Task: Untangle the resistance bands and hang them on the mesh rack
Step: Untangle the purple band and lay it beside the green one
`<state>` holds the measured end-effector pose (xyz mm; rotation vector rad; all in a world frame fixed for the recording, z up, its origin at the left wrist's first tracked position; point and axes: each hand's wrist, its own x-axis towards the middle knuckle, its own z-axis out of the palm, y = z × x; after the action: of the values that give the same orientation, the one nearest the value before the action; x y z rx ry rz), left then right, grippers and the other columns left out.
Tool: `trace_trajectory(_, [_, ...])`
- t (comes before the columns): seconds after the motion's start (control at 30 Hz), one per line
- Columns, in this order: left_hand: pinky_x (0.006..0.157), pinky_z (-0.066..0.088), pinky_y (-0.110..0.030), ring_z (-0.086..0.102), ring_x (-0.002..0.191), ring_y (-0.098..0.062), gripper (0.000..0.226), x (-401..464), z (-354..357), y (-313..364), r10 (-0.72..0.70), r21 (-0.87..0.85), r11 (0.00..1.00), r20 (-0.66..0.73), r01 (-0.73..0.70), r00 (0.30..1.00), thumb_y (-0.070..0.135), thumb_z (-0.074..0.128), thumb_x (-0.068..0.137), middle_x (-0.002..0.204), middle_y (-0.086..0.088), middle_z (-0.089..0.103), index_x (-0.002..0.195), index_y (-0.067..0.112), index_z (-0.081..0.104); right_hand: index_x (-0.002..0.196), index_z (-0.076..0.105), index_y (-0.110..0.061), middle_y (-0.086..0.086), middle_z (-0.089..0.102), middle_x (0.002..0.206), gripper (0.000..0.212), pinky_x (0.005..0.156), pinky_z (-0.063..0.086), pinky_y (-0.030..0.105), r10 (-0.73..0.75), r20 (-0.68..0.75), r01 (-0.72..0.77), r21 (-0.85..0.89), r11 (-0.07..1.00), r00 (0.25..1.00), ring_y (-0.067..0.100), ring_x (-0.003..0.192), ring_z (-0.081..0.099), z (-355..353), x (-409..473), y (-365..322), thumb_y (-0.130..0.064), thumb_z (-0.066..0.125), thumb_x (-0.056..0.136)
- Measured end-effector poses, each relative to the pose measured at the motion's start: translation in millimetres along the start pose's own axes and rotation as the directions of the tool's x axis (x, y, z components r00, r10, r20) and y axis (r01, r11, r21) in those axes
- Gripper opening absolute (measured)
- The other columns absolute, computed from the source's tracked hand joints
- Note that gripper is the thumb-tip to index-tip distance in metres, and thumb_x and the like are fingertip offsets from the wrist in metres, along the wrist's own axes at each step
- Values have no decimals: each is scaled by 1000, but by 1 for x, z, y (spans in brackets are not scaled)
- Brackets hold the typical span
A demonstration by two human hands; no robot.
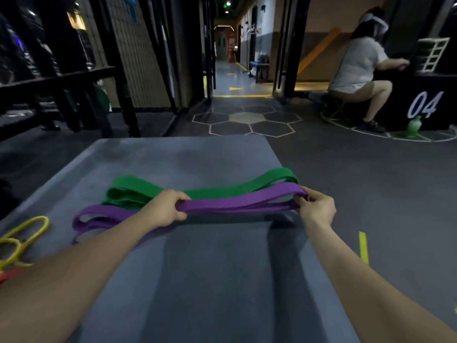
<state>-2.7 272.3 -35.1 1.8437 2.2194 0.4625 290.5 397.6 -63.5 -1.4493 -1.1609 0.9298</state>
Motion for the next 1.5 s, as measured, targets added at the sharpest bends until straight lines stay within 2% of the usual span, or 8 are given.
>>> trace_trajectory(0.1, [80,39,-18,61,94,-15,42,7,17,-5,45,-12,999,-51,-46,998,14,76,72,108,-3,68,113,13,66,109,69,-9,9,70,95,29,81,46,24,-67,-18,66,-63,996,998,16,84,61,-3,3,2,-2,66,81])
trace_trajectory(0.53, [101,22,-12,47,123,-18,45,-19,46,-26,181,-48,982,-77,-185,980,18,57,91,132,-4,52,134,13,48,127,56,-10,15,51,120,38,81,40,36,-327,118,337,-540,771,938,34,111,44,-13,-7,21,-6,54,89])
trace_trajectory(0.73, [103,29,-20,49,120,-20,44,-16,48,-27,178,-56,981,-86,-183,980,18,59,89,130,-4,54,132,13,51,112,64,-1,18,58,108,52,80,50,43,-724,251,722,-515,462,643,37,98,51,39,-79,-5,16,57,64])
trace_trajectory(0.87, [100,30,-19,52,116,-24,44,-17,48,-24,179,-76,979,-106,-187,978,14,63,86,125,-8,57,129,9,54,106,65,-7,11,57,107,27,81,45,41,-548,555,776,-377,506,626,33,97,49,103,-124,-1,-3,53,82])
trace_trajectory(1.1, [105,33,-25,50,119,-22,45,-14,51,-24,195,-84,975,-127,-206,973,18,61,87,129,-7,55,131,12,53,113,65,-22,-5,56,113,27,74,44,33,-500,516,716,-432,548,695,20,103,45,114,-129,12,-18,51,91])
trace_trajectory(1.17, [107,30,-27,44,125,-22,50,-17,43,-22,216,-13,976,-51,-217,975,22,57,90,137,-5,48,138,16,44,112,66,-24,-8,56,112,25,69,45,31,-495,508,707,-440,553,704,18,104,45,114,-132,12,-21,51,91])
trace_trajectory(1.3, [111,22,-32,39,130,-20,59,-33,4,-46,214,516,832,44,-206,976,38,49,92,143,1,42,145,24,28,114,65,-25,-8,56,112,26,66,41,30,-493,506,703,-441,558,708,18,105,45,114,-130,13,-22,52,92])
trace_trajectory(1.5, [102,34,-32,41,126,-22,64,-75,-36,-93,21,652,753,106,-85,994,40,53,89,140,-2,39,145,25,26,117,65,-22,-5,56,112,28,61,38,28,-497,499,703,-458,544,710,21,104,45,114,-133,12,-19,54,92])
